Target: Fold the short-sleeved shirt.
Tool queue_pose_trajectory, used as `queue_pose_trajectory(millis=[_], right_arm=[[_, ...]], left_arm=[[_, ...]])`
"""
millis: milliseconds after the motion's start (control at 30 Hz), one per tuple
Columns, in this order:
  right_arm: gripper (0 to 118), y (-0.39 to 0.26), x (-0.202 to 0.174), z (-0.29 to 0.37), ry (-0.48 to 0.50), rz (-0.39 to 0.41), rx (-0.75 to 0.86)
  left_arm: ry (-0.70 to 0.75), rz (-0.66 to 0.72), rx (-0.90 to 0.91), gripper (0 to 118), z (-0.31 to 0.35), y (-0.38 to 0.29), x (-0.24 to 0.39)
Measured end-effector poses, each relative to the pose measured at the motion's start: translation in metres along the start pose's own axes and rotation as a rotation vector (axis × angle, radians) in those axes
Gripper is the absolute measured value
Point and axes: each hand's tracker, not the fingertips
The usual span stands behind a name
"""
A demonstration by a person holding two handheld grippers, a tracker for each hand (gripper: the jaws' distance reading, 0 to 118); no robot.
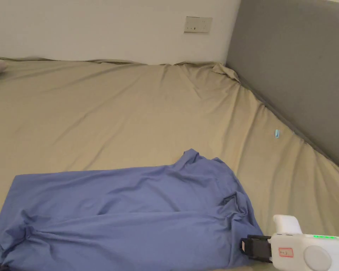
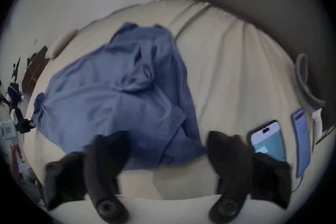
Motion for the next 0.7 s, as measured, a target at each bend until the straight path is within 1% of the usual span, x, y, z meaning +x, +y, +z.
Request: queue_pose_trajectory(millis=[33,67,100,133,167,233,267,433,567,633,700], right_arm=[[78,0.000,0.000,-0.009,0.013,-0.003,-0.040],[49,-0.001,-0.001,-0.013,0.013,-0.002,-0.048],[27,-0.001,-0.003,-0.004,0.050,-0.004,0.018],[8,0.003,-0.003,0.000,0.034,-0.013,0.019],[7,0.006,-0.004,0.002,0.027,-0.005,0.003],[6,0.008,-0.010,0.007,0.016,0.066,0.007],[6,0.010,-0.012,0.012,0.017,0.080,0.006],[6,0.015,-0.010,0.058,0.072,0.089,0.118],[6,0.012,-0.010,0.101,0.111,0.109,0.193],[6,0.006,-0.008,0.115,0.102,0.129,0.192],[6,-0.005,-0.002,0.122,0.098,0.130,0.182]], left_arm=[[0.003,0.002,-0.005,12,-0.001,-0.001,0.001],[0.001,0.007,-0.007,12,-0.001,-0.001,0.001],[-0.002,0.010,-0.011,12,-0.001,-0.002,0.002],[0.002,0.006,-0.012,12,0.000,-0.002,0.002],[0.002,0.003,-0.017,12,0.001,-0.002,0.004],[0.000,-0.002,-0.018,12,0.004,-0.002,0.006],[-0.003,-0.003,-0.019,12,0.008,0.000,0.005],[-0.063,0.028,0.039,12,0.041,0.007,0.002],[-0.061,-0.018,0.059,12,0.074,0.008,0.002],[-0.045,-0.028,0.064,12,0.089,-0.001,0.000],[-0.032,-0.022,0.054,12,0.097,-0.018,-0.007]])
